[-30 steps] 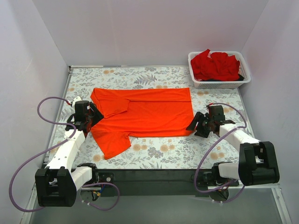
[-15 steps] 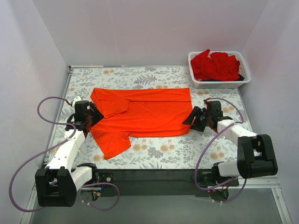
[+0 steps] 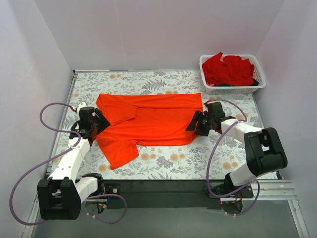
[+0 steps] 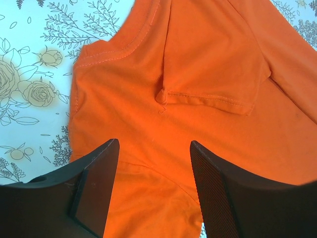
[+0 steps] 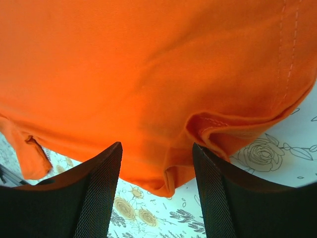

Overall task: Fold and stack the t-shirts
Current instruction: Fold the tshirt

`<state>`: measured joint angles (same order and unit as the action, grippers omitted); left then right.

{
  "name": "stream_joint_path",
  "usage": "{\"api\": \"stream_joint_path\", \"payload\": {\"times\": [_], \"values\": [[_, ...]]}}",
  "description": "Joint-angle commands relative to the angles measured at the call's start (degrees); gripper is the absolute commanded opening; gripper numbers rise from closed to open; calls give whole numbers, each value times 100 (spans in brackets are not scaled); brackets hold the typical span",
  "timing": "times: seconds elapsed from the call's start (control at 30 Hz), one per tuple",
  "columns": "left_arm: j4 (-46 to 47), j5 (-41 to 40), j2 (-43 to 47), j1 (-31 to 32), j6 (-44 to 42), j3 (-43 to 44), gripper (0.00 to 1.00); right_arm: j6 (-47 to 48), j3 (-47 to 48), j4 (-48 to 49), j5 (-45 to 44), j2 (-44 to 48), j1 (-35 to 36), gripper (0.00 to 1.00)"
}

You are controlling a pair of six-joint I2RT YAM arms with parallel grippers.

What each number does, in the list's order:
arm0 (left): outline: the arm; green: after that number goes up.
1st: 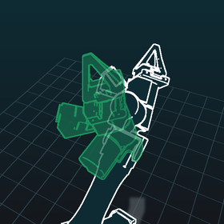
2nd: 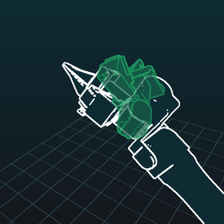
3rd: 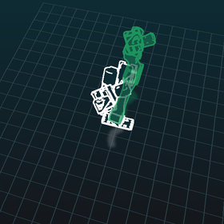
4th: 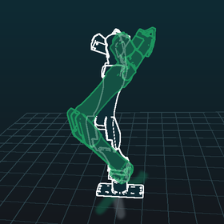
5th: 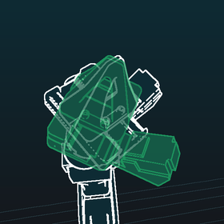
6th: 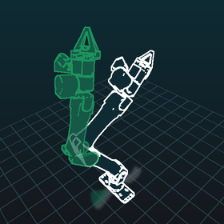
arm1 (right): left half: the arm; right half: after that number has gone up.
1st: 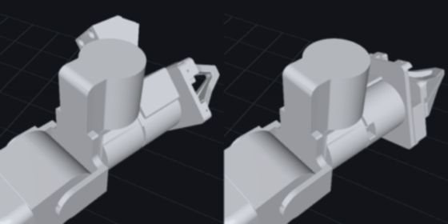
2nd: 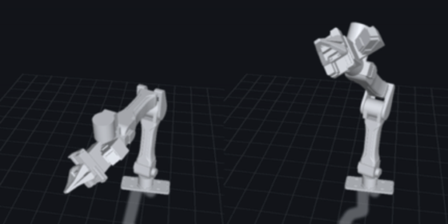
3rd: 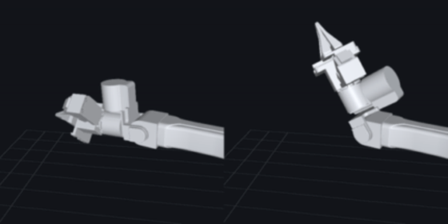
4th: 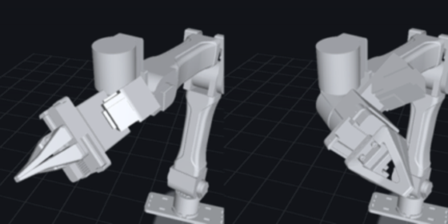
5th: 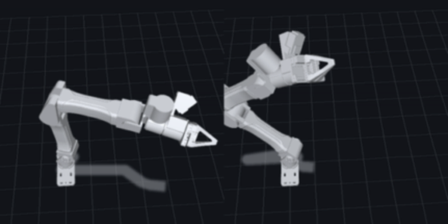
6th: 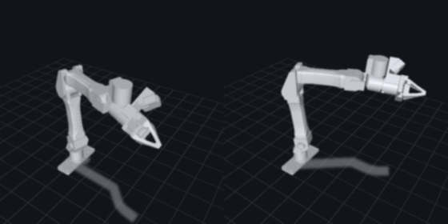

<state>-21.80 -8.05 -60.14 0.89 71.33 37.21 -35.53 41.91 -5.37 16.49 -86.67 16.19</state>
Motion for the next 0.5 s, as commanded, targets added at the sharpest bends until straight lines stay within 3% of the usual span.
{"api": "stream_joint_path", "payload": {"times": [0.0, 0.37, 0.47], "values": [[115, 58, 108, 17, -75, -3, 58, 195, 239, 80, -295, -77, 34, 65], [115, 67, 99, 17, -84, 5, 58, 934, 555, -596, -805, 423, 16, 64], [115, 41, 116, 17, -84, 5, 58, 969, 459, -676, -928, 493, -10, 59]]}}
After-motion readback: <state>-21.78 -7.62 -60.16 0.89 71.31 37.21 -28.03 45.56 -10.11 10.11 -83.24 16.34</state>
